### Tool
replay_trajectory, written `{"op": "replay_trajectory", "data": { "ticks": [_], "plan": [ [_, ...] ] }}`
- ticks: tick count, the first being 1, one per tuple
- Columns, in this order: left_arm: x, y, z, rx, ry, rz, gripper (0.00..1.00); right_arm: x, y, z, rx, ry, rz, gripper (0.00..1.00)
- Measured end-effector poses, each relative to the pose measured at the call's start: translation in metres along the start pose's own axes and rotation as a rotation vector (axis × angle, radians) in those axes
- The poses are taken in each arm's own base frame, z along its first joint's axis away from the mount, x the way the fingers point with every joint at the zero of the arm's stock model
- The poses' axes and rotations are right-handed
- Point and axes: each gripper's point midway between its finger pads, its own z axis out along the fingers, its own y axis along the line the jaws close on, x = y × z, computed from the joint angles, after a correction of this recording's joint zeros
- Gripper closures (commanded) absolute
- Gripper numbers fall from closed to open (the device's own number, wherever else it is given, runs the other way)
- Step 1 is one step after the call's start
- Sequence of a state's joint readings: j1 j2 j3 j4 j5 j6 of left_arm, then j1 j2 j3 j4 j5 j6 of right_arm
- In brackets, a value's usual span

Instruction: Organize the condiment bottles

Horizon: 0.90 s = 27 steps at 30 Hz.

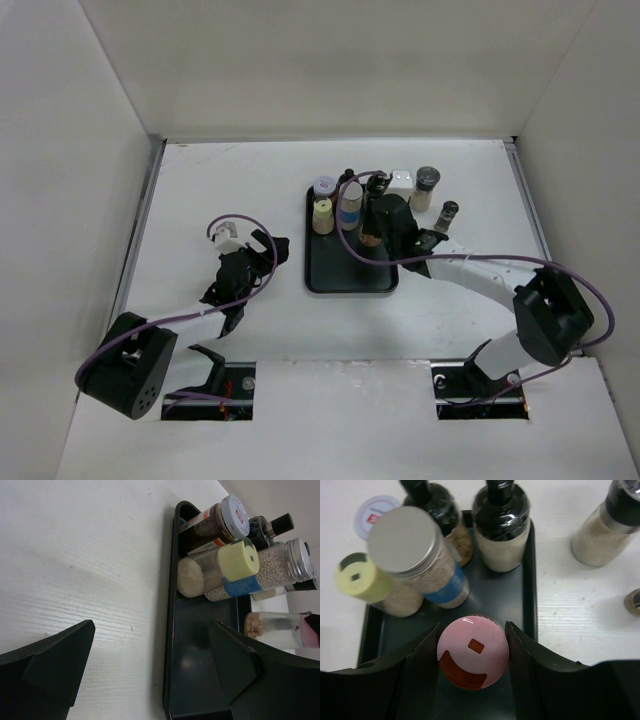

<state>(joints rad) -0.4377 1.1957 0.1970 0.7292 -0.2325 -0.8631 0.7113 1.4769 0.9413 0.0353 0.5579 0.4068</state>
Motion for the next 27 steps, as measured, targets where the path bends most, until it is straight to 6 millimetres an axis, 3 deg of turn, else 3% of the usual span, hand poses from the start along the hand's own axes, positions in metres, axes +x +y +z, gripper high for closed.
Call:
{"op": "replay_trajectory", "data": {
  "ticks": [9, 14, 16, 20, 24, 27],
  "plan": [
    [-0.001, -0.001, 0.0, 0.002, -0.003, -0.001, 0.0, -0.017, -0.032, 0.049, 0.086, -0.03, 0.015, 0.51],
    [-0.001, 0.0, 0.0, 0.002, -0.004, -0.001, 0.0, -0.002, -0.028, 0.067, 0.079, 0.005, -0.006, 0.49],
    [-0.002, 0.0, 0.0, 0.001, -0.006, -0.002, 0.0, 0.005, -0.026, 0.073, 0.079, 0.017, -0.014, 0.42],
    [-0.002, 0.0, 0.0, -0.001, -0.007, -0.002, 0.0, 0.01, -0.025, 0.076, 0.077, 0.027, -0.021, 0.24],
    [-0.002, 0.0, 0.0, -0.001, -0.007, -0.002, 0.0, 0.004, -0.024, 0.075, 0.073, 0.012, -0.017, 0.19],
    [-0.002, 0.0, 0.0, -0.001, -0.007, -0.002, 0.0, -0.007, -0.027, 0.062, 0.065, -0.005, -0.008, 0.17]
  ]
}}
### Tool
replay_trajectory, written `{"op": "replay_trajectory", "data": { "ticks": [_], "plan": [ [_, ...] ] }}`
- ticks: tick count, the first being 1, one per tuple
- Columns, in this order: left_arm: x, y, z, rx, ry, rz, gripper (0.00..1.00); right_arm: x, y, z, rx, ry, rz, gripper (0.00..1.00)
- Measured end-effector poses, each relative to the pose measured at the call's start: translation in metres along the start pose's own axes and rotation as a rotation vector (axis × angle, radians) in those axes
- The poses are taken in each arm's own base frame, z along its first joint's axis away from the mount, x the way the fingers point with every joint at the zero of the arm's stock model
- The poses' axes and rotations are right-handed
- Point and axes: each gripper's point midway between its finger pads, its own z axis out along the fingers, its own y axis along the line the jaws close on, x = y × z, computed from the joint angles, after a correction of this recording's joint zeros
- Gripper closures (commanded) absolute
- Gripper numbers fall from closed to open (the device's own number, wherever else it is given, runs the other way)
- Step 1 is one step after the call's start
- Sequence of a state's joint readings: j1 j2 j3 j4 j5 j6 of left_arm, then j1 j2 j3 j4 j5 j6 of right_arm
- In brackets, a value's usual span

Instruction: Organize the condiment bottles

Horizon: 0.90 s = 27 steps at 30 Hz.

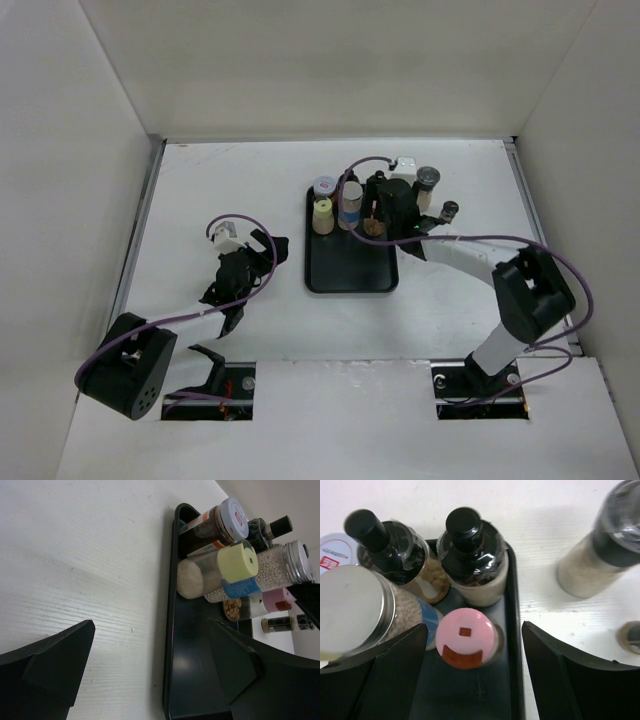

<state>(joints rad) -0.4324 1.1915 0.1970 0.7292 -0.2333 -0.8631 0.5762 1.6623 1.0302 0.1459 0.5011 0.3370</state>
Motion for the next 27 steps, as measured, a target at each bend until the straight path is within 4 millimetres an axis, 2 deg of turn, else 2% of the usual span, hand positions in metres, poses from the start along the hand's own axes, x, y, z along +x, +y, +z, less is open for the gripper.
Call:
{"op": "replay_trajectory", "data": {
  "ticks": [4, 6, 9, 13, 16, 21, 27],
  "plan": [
    [0.0, 0.0, 0.0, 0.001, 0.001, 0.0, 0.0, -0.027, -0.015, -0.03, -0.011, -0.062, 0.043, 0.15],
    [0.0, 0.0, 0.0, 0.0, 0.001, 0.0, 0.0, -0.044, -0.032, -0.042, 0.004, -0.101, 0.077, 0.13],
    [0.002, 0.0, 0.0, -0.001, 0.005, 0.002, 0.0, -0.07, -0.066, -0.045, 0.067, -0.158, 0.132, 0.04],
    [0.003, -0.001, 0.0, 0.001, 0.008, 0.003, 0.0, -0.08, -0.116, -0.027, 0.187, -0.157, 0.156, 0.0],
    [0.003, 0.0, 0.0, 0.001, 0.008, 0.003, 0.0, -0.08, -0.134, -0.003, 0.245, -0.114, 0.144, 0.0],
    [0.002, 0.0, 0.0, 0.001, 0.006, 0.005, 0.0, -0.075, -0.128, 0.031, 0.218, -0.045, 0.103, 0.0],
    [0.002, 0.0, 0.0, 0.001, 0.006, 0.006, 0.0, -0.069, -0.123, 0.053, 0.195, 0.005, 0.069, 0.0]
  ]
}}
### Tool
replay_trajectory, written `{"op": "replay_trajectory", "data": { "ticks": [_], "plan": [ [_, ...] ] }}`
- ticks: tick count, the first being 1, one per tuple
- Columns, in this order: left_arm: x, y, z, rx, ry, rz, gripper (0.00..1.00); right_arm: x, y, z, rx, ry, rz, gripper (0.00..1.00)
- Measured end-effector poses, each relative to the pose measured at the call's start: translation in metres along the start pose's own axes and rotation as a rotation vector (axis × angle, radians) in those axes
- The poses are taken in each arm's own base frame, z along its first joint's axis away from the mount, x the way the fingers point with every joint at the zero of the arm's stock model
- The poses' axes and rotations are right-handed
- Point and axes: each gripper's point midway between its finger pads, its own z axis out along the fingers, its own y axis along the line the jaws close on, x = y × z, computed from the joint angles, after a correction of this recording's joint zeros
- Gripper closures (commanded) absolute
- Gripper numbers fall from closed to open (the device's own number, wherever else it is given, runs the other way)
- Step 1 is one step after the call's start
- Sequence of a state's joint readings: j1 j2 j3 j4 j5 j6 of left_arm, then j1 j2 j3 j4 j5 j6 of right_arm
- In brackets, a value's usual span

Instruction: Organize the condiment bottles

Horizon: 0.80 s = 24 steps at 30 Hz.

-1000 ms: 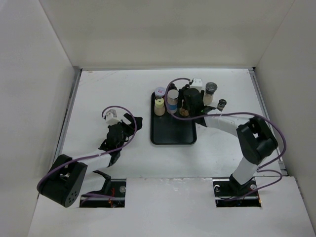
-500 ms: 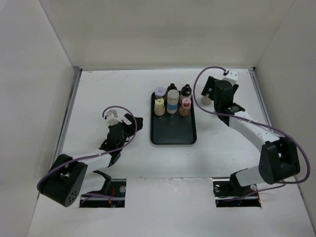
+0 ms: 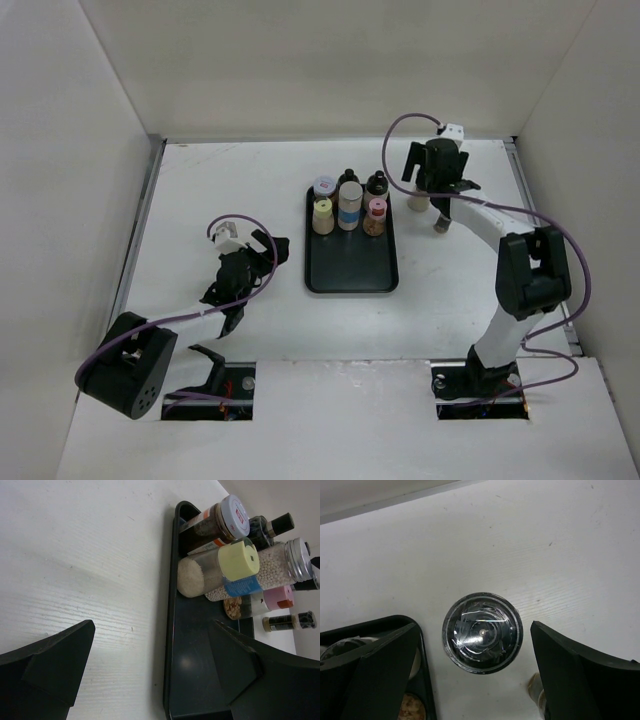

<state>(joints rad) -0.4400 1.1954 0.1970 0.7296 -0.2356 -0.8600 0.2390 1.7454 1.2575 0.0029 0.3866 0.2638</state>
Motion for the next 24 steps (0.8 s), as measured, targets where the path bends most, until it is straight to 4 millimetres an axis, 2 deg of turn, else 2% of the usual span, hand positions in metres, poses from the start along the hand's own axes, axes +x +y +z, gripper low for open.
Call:
{"op": "replay_trajectory", "data": {
  "ticks": [2, 5, 8, 11, 16, 18, 20, 24],
  "plan": [
    [0.0, 0.0, 0.0, 0.0, 0.0, 0.0, 0.0, 0.004, 0.0, 0.006, 0.003, 0.013, -0.009, 0.02],
    [0.0, 0.0, 0.0, 0.0, 0.0, 0.0, 0.0, 0.013, 0.001, 0.017, 0.012, 0.039, -0.025, 0.11],
    [0.0, 0.0, 0.0, 0.0, 0.0, 0.0, 0.0, 0.024, 0.001, 0.026, 0.018, 0.067, -0.044, 0.27],
    [0.0, 0.0, 0.0, -0.001, 0.0, 0.0, 0.0, 0.03, 0.001, 0.029, 0.023, 0.081, -0.053, 0.37],
    [0.0, 0.0, 0.0, -0.001, -0.001, 0.0, 0.0, 0.026, -0.002, 0.023, 0.038, 0.078, -0.061, 0.39],
    [0.0, 0.0, 0.0, 0.0, 0.0, 0.001, 0.0, 0.018, -0.003, 0.011, 0.04, 0.055, -0.062, 0.39],
    [0.0, 0.0, 0.0, -0.001, -0.001, 0.001, 0.0, 0.004, -0.002, -0.011, 0.028, 0.017, -0.058, 0.39],
    [0.0, 0.0, 0.0, -0.001, -0.001, 0.001, 0.0, -0.037, 0.012, -0.081, -0.054, -0.117, -0.024, 0.39]
  ]
}}
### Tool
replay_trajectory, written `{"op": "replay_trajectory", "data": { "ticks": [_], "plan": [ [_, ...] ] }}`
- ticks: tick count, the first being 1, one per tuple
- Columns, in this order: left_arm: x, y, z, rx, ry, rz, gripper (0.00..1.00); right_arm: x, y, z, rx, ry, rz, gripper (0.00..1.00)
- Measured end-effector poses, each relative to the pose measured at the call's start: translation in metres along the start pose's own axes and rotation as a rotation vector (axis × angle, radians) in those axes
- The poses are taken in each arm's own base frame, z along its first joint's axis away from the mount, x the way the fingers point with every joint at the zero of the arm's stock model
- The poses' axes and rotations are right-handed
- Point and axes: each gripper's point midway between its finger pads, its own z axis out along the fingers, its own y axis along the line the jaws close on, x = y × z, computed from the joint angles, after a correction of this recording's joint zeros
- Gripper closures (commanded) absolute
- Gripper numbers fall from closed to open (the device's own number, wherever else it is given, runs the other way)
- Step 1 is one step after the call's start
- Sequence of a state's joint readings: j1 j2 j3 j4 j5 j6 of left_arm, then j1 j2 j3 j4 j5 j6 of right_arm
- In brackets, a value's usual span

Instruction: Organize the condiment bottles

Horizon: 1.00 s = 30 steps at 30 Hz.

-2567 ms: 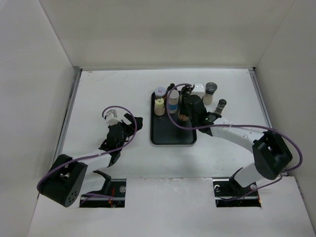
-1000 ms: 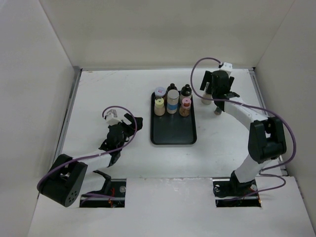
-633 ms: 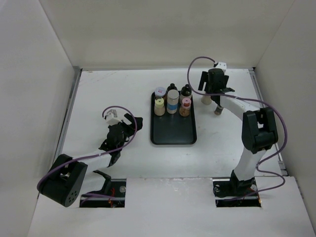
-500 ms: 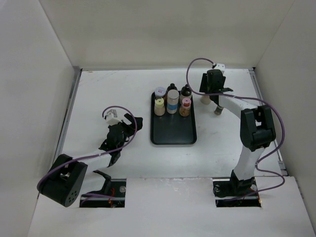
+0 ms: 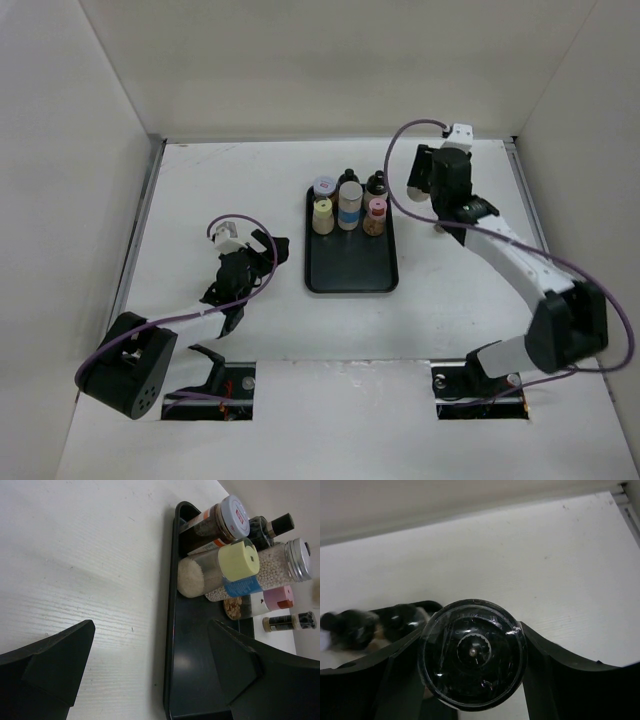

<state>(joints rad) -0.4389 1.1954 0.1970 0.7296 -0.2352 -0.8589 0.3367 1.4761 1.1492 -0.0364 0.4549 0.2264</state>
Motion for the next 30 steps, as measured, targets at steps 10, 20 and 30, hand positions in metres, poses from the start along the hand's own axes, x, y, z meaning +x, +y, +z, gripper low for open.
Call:
{"op": "replay_trajectory", "data": {
  "ticks": [10, 20, 30],
  "plan": [
    [-0.002, 0.002, 0.001, -0.006, -0.006, -0.002, 0.0, 0.009, 0.099, -0.135, -0.39, -0.071, 0.031, 0.39],
    [-0.01, 0.004, 0.001, -0.011, -0.028, -0.01, 0.0, 0.141, 0.197, -0.148, -0.562, 0.165, -0.171, 0.4],
    [-0.01, 0.004, 0.001, -0.013, -0.028, -0.01, 0.0, 0.192, 0.235, -0.163, -0.596, 0.195, -0.258, 0.31]
  ]
}}
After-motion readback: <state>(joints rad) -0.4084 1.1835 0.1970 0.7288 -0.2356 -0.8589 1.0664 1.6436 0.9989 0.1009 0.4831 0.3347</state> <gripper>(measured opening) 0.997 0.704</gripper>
